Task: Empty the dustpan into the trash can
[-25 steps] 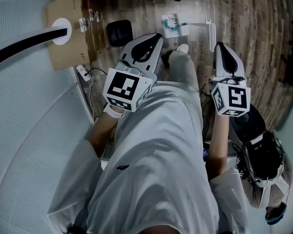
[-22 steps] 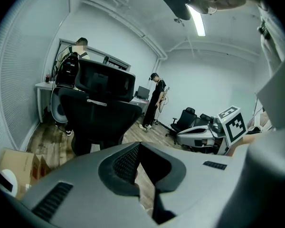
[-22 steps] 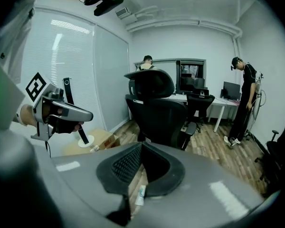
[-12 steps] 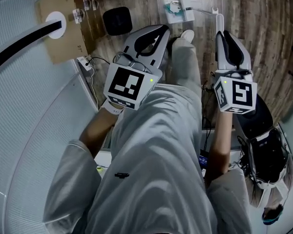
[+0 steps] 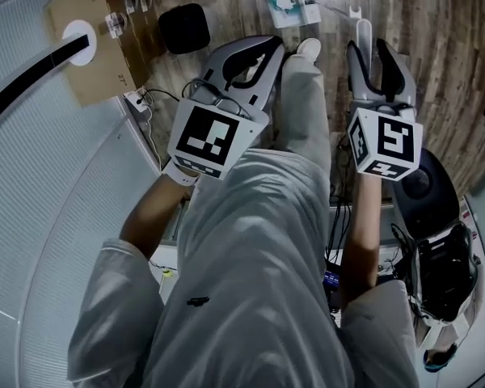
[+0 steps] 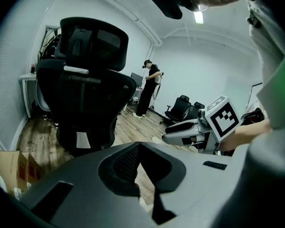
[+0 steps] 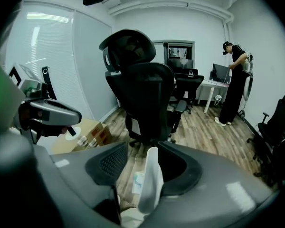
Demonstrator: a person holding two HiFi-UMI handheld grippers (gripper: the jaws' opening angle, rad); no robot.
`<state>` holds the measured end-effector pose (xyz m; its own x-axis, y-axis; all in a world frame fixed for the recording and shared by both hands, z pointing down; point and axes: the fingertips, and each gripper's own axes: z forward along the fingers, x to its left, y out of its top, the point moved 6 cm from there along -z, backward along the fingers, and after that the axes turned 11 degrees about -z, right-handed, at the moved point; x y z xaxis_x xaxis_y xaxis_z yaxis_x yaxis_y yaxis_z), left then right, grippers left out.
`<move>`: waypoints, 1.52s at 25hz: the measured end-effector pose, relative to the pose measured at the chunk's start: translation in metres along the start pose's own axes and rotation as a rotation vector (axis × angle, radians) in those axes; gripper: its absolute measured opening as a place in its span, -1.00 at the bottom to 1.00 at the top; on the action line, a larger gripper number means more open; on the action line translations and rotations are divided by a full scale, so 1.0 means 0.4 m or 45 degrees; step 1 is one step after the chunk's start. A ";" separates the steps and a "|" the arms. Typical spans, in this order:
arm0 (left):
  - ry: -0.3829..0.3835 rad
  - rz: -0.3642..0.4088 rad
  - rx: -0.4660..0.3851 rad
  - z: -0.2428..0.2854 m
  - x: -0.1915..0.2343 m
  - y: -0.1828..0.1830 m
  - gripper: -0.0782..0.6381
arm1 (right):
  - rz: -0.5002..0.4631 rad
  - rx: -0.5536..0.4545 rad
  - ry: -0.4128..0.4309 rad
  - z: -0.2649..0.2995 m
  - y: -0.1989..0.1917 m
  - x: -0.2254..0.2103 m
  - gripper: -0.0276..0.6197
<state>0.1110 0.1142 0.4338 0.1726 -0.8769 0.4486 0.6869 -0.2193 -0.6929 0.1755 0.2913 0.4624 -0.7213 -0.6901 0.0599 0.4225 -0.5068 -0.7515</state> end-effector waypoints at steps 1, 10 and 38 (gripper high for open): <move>-0.004 -0.001 0.009 0.015 -0.003 -0.009 -0.76 | -0.018 0.022 -0.013 0.008 -0.014 -0.008 -0.25; -0.030 -0.001 0.046 0.093 -0.002 -0.062 -0.76 | -0.005 0.109 -0.014 0.077 -0.101 -0.032 -0.24; -0.060 -0.030 0.055 0.127 0.067 -0.092 -0.76 | 0.061 0.193 -0.032 0.162 -0.080 -0.016 -0.48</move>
<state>0.1263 0.1205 0.4999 0.1888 -0.8503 0.4912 0.7208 -0.2197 -0.6574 0.2025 0.2785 0.5286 -0.6853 -0.7269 0.0444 0.5354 -0.5441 -0.6460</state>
